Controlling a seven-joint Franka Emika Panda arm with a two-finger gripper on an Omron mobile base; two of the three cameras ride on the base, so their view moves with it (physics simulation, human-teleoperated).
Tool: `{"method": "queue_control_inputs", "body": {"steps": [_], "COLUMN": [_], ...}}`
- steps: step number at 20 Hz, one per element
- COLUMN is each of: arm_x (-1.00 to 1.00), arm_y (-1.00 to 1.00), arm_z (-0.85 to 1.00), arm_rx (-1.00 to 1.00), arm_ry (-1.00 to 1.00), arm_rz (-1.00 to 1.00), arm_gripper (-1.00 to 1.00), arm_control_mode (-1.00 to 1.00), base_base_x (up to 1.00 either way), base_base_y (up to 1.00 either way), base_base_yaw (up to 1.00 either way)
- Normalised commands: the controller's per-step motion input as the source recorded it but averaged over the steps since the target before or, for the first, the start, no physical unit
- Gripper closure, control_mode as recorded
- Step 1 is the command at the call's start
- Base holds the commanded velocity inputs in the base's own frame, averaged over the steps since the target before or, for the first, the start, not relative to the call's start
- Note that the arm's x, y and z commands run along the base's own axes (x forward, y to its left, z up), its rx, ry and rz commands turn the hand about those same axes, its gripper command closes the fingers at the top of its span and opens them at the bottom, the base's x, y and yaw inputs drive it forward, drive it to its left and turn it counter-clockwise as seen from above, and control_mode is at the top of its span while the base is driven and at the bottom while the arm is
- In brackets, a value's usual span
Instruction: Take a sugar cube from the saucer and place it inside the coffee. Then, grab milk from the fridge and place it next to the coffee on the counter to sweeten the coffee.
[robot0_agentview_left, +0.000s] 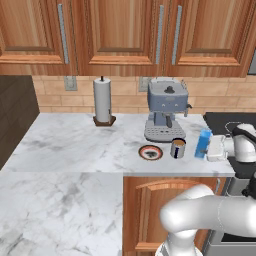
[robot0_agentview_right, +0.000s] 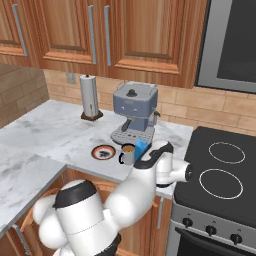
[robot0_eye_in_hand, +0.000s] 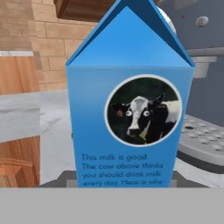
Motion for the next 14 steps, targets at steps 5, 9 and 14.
{"method": "queue_control_inputs", "body": {"steps": [5,9,14], "arm_x": [0.19,0.22,0.27], "arm_y": [-0.02,-0.01,0.00], "arm_z": [-0.03,-0.01,-0.13], "arm_rx": [0.00,0.00,0.00], "arm_ry": [-0.02,0.00,0.00], "arm_rz": [0.01,0.01,0.00], "arm_gripper": [1.00,1.00,1.00], "arm_control_mode": [-1.00,-1.00,-1.00], "base_base_x": [0.00,0.00,0.00], "base_base_y": [0.00,0.00,0.00], "base_base_yaw": [0.00,0.00,0.00]}}
